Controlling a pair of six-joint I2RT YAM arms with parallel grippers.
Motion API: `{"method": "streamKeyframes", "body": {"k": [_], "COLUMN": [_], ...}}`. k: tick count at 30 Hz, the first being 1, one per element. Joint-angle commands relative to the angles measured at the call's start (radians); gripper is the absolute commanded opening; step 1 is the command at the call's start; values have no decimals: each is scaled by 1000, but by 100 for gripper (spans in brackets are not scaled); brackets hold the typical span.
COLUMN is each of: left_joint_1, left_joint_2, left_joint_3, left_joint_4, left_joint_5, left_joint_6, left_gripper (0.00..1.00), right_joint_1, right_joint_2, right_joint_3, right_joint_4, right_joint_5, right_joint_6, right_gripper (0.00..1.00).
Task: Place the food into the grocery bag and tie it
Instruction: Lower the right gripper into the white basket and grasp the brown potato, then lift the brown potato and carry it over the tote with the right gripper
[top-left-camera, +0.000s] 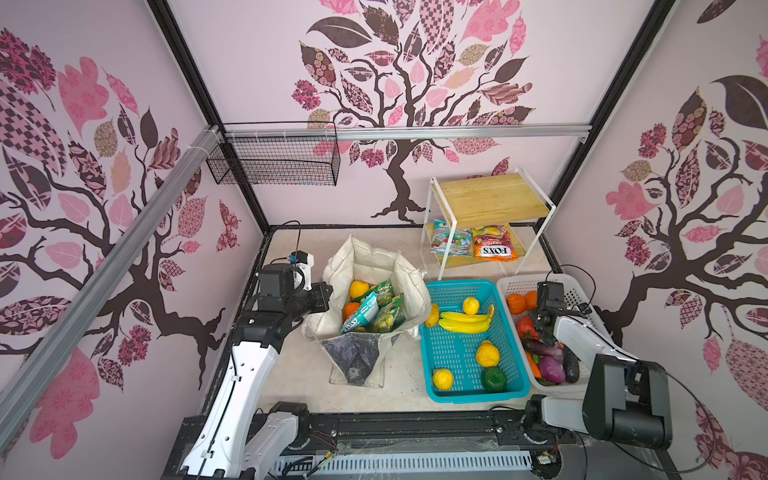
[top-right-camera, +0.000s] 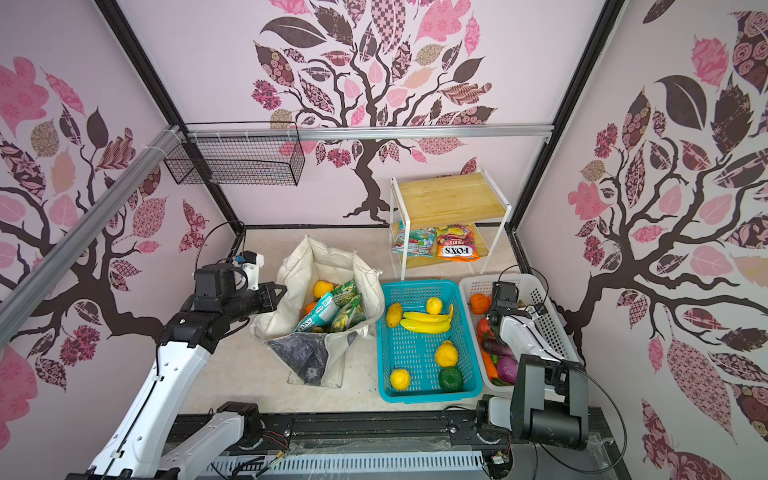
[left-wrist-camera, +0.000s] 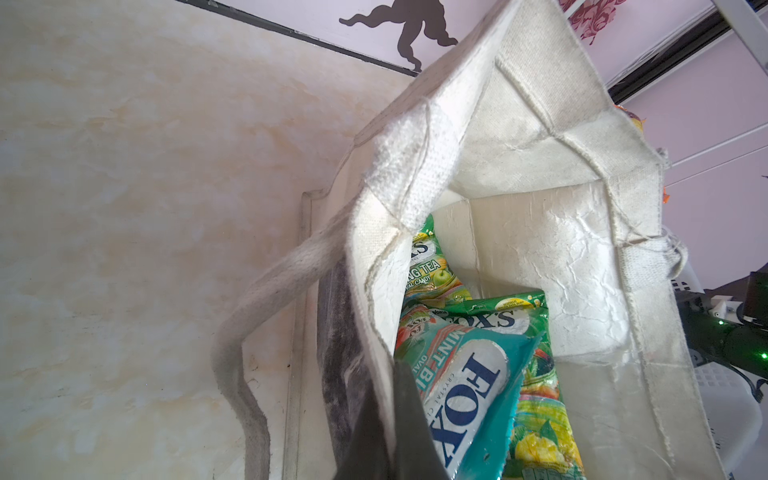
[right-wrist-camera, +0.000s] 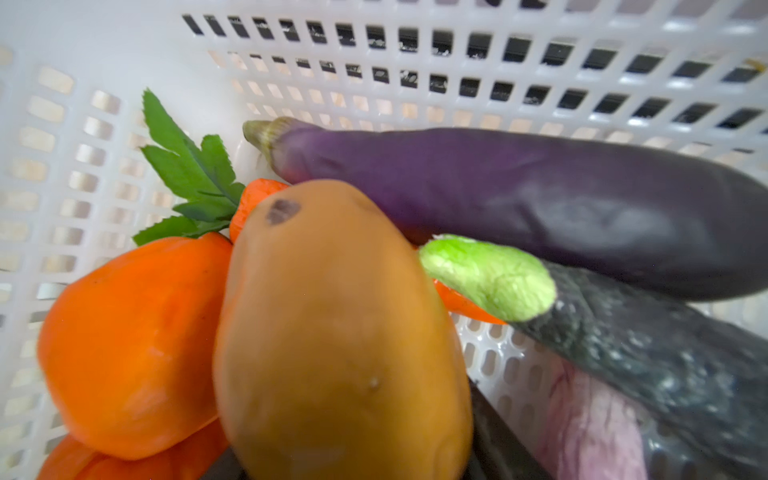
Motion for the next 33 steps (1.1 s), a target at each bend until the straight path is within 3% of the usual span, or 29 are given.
{"method": "streamKeyframes", "body": {"k": [1, 2, 4, 5, 22, 29, 33], "left_joint_1": [-5, -5, -5, -5, -5, -5, -6], "left_joint_2": [-3, -2, -3, -2, -4, -6, -8], "left_joint_3": [-27, -28, -28, -28, -28, -28, -28], "left_joint_4": [-5, -4, -5, -5, -6, -6, -6], "left_joint_5": [18, 18, 20, 20, 13, 9, 7], "left_joint_6": [15, 15, 16, 15, 15, 17, 17], "left_gripper": [0, 0, 0, 0, 0, 0, 0], "right_joint_1": [7, 7, 7, 8, 98, 149, 165], "right_joint_2": [-29, -19, -7, -10, -217, -327, -350], "right_joint_3": [-8, -3, 13, 21, 98, 111, 130], "right_joint_4": [-25, -27, -45, -59, -149, -127, -114], "right_joint_5": [37, 32, 23, 21, 117, 19, -153], "right_joint_6": [0, -4, -12, -15, -93, -167, -217], "right_gripper": [57, 58, 46, 45, 45, 42, 42]}}
